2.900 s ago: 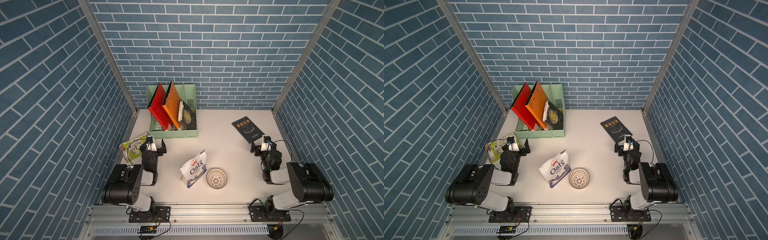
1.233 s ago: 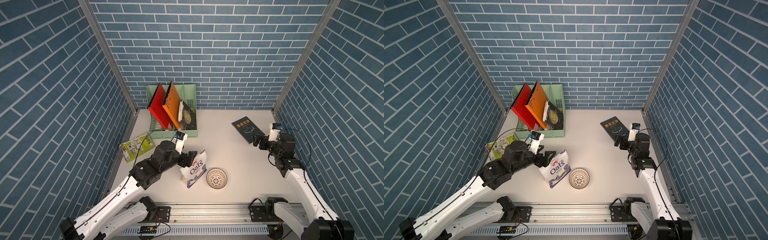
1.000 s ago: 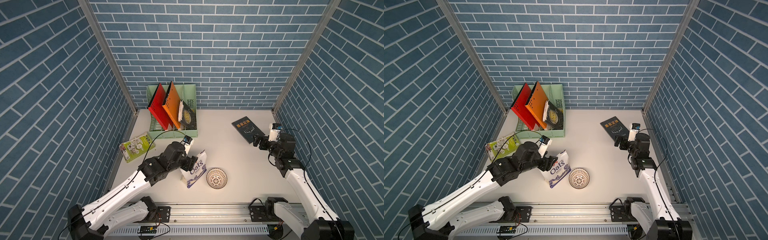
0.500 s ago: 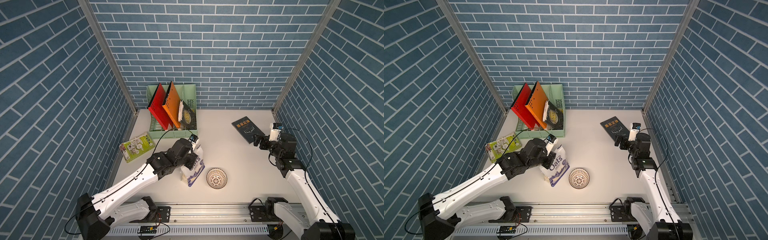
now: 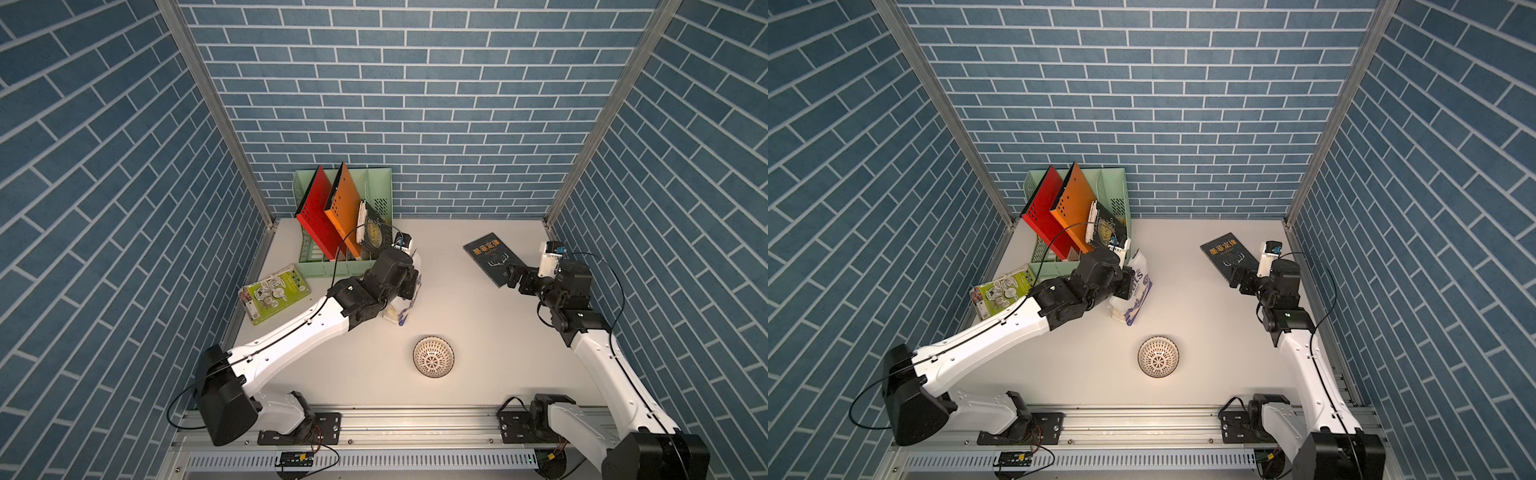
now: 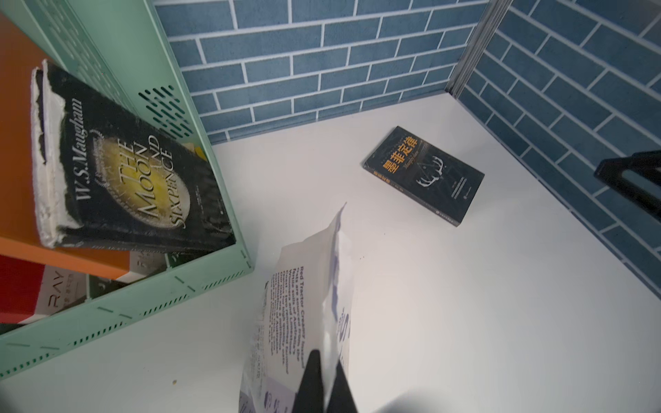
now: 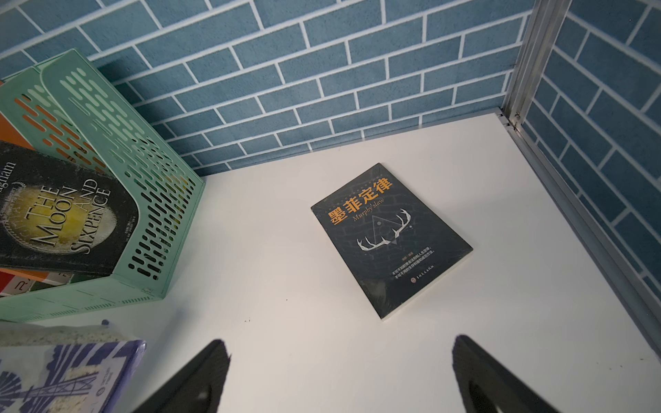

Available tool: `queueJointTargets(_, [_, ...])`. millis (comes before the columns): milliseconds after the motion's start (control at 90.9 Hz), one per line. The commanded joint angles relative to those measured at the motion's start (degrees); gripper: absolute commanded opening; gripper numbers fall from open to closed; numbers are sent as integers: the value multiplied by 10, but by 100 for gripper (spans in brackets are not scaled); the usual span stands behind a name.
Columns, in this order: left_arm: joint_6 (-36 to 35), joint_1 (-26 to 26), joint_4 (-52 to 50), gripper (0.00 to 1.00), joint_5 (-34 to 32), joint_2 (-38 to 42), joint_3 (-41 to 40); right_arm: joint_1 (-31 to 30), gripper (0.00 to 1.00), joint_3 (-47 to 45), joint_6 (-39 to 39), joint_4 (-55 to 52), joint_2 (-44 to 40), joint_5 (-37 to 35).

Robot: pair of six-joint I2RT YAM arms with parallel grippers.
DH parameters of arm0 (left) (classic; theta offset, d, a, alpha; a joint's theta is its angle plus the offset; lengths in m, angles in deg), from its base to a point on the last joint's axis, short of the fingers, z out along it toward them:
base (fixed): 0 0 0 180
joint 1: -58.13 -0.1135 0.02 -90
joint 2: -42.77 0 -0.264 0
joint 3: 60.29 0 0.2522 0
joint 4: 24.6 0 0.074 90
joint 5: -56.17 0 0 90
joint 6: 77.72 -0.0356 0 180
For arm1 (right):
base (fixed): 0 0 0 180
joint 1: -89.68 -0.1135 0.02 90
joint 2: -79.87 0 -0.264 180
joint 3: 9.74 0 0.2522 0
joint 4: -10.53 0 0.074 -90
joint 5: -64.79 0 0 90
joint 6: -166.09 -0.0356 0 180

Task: Pour the oats into the breakfast bowl
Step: Pick up the oats bag from the center of the board, then place the oats bag at the center of the board.

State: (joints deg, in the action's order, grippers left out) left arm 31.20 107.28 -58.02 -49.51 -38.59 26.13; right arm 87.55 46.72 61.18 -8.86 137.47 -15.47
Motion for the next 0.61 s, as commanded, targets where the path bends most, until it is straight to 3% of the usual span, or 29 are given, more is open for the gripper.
queueJointTargets(0, [28, 9, 88, 0, -43, -23, 55, -5, 100, 30, -20, -27, 17, -6])
queueJointTargets(176, [74, 9, 75, 0, -78, -88, 109, -10, 100, 49, -22, -37, 38, 8])
queueJointTargets(352, [94, 9, 64, 0, -52, -144, 141, -19, 100, 65, -24, -49, 64, 23])
queueJointTargets(594, [118, -15, 130, 27, 74, -136, 105, -39, 99, 113, -11, -89, 110, 50])
